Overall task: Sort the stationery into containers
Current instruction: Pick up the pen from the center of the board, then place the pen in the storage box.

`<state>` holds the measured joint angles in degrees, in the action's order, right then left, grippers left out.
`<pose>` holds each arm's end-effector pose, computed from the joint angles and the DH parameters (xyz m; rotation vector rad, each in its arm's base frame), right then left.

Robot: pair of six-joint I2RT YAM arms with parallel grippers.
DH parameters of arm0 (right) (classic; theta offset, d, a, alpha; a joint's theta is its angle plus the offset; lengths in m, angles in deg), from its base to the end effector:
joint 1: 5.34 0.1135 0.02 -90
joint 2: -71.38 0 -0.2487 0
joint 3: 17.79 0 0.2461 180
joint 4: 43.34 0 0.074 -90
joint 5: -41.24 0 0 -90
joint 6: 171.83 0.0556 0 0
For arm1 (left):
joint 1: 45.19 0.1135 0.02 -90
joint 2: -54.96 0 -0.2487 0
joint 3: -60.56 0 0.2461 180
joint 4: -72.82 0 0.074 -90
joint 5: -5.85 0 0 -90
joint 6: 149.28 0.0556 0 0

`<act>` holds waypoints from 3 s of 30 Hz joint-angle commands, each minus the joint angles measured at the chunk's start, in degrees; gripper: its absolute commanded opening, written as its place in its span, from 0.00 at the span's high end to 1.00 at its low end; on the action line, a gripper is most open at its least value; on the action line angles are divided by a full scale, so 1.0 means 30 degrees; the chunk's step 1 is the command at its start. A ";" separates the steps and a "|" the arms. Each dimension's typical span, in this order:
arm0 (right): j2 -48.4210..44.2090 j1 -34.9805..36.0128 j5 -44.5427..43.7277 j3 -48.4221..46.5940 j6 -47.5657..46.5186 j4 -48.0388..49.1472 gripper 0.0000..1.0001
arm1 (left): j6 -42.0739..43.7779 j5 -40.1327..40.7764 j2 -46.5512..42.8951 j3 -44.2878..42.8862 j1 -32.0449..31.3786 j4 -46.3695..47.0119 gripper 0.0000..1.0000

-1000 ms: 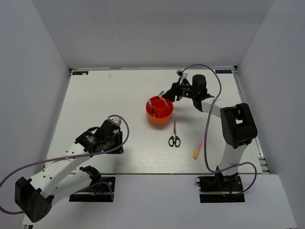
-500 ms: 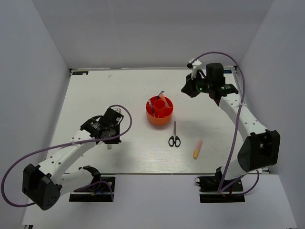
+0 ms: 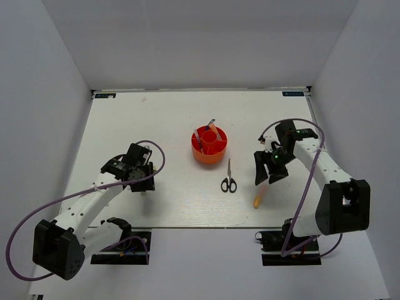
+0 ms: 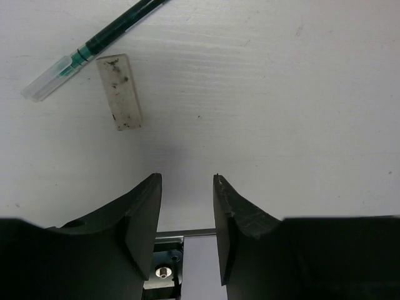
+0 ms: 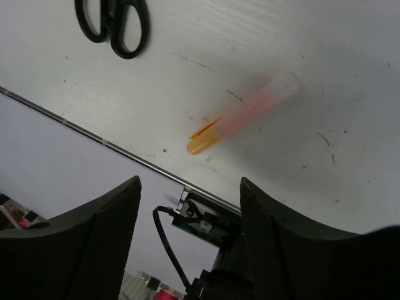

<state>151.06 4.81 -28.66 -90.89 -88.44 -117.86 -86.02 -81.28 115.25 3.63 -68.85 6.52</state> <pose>0.2323 0.0610 0.2053 -0.4705 2.9146 0.5300 0.1728 -0.0727 0.1936 -0.0877 2.7941 -0.1502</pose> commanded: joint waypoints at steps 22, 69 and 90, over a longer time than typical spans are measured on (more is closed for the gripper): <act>0.4816 0.0131 -0.5264 0.2023 0.7155 0.5221 0.38 | 0.0564 -0.0929 -0.1786 0.0499 0.0270 0.0665 0.51; 0.5402 0.1859 0.6954 -0.6357 0.4223 2.3233 1.00 | 0.0740 -0.1544 -0.1436 0.0764 0.1471 0.1193 0.54; 0.6811 0.3500 0.4346 -0.3135 -0.0807 2.5319 1.00 | 0.0740 -0.1778 -0.1113 0.0793 0.1793 0.1310 0.55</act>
<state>173.95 14.65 -14.71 -101.88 -84.81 -44.79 -84.17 -85.80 112.28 5.69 -63.98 9.47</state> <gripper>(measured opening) 0.214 0.447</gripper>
